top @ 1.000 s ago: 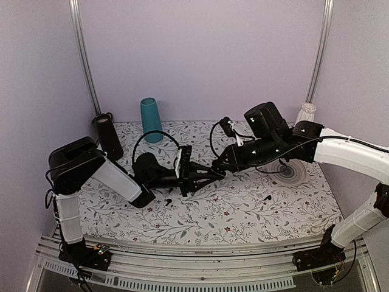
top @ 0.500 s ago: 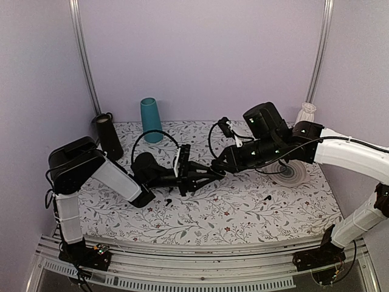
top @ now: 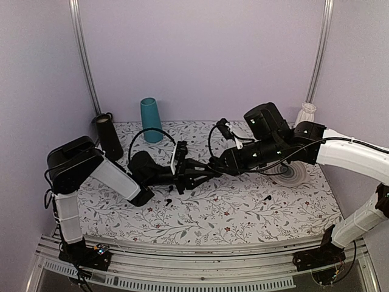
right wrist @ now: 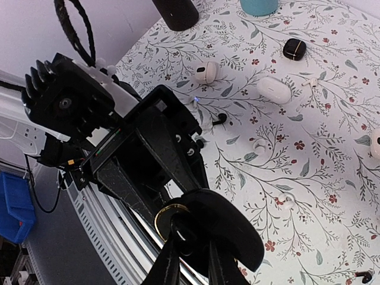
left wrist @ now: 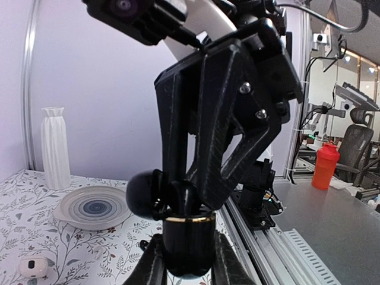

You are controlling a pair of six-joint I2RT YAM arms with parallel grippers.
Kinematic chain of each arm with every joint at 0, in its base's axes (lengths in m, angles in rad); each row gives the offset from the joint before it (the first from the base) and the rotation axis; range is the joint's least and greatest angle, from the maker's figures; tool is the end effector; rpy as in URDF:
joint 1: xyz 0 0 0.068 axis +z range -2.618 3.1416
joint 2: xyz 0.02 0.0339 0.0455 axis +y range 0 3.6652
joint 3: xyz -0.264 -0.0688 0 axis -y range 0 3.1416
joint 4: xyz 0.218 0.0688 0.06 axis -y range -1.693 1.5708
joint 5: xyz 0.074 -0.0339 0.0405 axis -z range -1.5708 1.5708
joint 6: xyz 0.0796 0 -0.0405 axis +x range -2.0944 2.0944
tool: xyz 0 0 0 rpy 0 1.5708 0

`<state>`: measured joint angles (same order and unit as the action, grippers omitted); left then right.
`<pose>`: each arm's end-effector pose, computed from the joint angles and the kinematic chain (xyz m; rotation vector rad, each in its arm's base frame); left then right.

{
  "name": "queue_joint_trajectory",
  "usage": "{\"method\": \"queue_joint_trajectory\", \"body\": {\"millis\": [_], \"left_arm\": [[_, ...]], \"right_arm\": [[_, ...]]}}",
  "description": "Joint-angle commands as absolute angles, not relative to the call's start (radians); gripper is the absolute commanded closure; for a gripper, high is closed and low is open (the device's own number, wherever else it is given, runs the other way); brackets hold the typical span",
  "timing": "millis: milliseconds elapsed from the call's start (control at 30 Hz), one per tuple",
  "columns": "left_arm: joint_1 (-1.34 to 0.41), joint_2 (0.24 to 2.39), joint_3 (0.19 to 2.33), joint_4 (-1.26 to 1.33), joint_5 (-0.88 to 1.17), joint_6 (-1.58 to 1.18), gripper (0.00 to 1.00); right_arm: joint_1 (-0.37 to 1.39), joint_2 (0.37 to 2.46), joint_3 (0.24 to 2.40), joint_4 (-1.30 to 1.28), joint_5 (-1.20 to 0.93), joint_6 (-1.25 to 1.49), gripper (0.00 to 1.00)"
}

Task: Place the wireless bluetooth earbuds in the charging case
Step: Adjust the right earbud in the left side groove of the charging case.

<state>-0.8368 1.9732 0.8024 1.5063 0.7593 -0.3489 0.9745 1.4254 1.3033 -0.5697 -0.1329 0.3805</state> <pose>0.2192 -0.3248 0.2224 1.0196 1.0820 -1.4485 0.1728 0.2733 0.3102 -0.7758 2.2778 0.8336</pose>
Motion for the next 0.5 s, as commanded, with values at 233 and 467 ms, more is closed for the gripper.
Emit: {"method": "queue_joint_trajectory", "body": {"millis": [233,467], "left_arm": [[-0.828,1.920,0.799,1.605,0.803,-0.376,1.00],[-0.828,1.921,0.798,1.588,0.771,-0.356,1.00]], "right_arm": [[0.979,1.389,1.296,-0.597,-0.102,0.369,0.84],[0.979,1.374,1.282,-0.558,-0.153,0.376,0.82]]}}
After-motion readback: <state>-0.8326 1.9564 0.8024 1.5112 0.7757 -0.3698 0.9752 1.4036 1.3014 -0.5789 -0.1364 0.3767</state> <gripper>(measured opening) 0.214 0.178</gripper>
